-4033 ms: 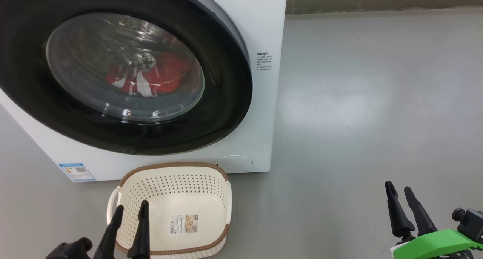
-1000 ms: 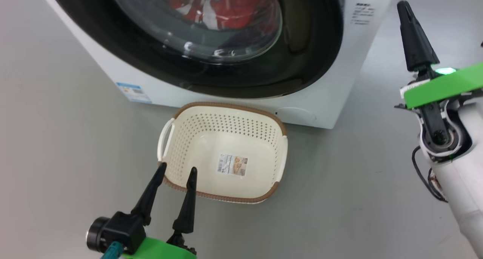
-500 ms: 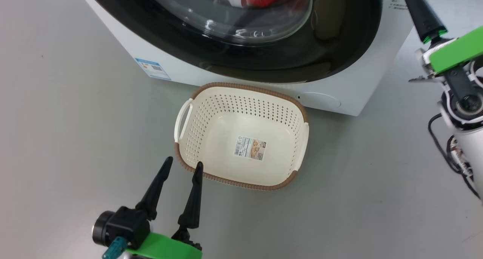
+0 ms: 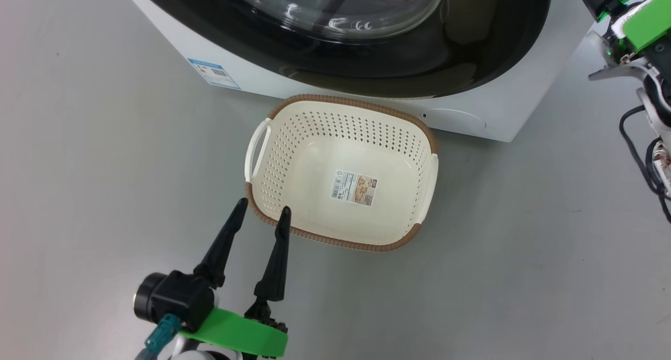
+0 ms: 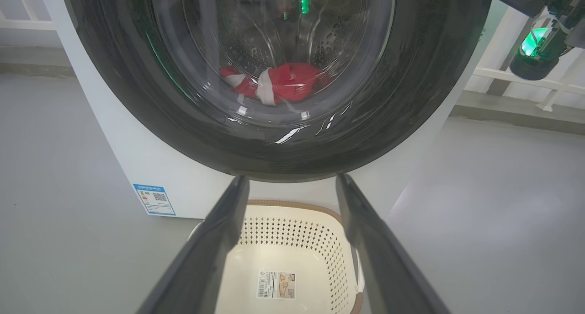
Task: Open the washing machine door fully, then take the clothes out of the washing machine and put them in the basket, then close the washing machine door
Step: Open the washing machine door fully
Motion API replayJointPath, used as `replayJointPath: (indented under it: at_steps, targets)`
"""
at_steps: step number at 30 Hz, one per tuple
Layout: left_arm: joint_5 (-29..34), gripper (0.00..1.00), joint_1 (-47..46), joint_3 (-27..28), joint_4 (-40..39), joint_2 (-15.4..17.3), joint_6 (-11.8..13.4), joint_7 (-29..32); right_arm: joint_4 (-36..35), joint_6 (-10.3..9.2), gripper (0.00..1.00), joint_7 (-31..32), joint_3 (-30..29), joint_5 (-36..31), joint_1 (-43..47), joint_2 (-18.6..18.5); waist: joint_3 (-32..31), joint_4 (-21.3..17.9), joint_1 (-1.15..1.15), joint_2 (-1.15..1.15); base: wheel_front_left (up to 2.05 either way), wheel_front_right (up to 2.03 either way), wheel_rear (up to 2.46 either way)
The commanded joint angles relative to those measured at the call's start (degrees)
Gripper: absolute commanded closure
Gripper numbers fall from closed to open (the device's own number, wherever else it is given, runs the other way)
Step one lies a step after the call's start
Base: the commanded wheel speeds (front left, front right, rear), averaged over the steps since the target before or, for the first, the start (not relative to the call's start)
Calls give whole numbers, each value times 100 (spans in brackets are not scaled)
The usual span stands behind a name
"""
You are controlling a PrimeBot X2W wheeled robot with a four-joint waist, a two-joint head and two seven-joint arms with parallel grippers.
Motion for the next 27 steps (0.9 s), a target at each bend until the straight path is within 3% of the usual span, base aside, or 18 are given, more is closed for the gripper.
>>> replayJointPath:
  at_steps: [1, 11, 27]
  targets:
    - [-39, 0, -89, 135, -148, 56, 12, -69, -71, -3, 100, 136, 25, 55, -102, 56, 27, 21, 0, 0, 0, 0, 0]
    - [-91, 0, -118, 90, -128, 56, 23, -69, 294, -3, 100, 816, 94, 180, -315, 100, 45, 49, 0, 0, 0, 0, 0]
    - [-12, 0, -33, 188, -86, 56, 22, -69, 74, -3, 100, 1654, 274, 286, 241, 281, -257, -126, 0, 0, 0, 0, 0]
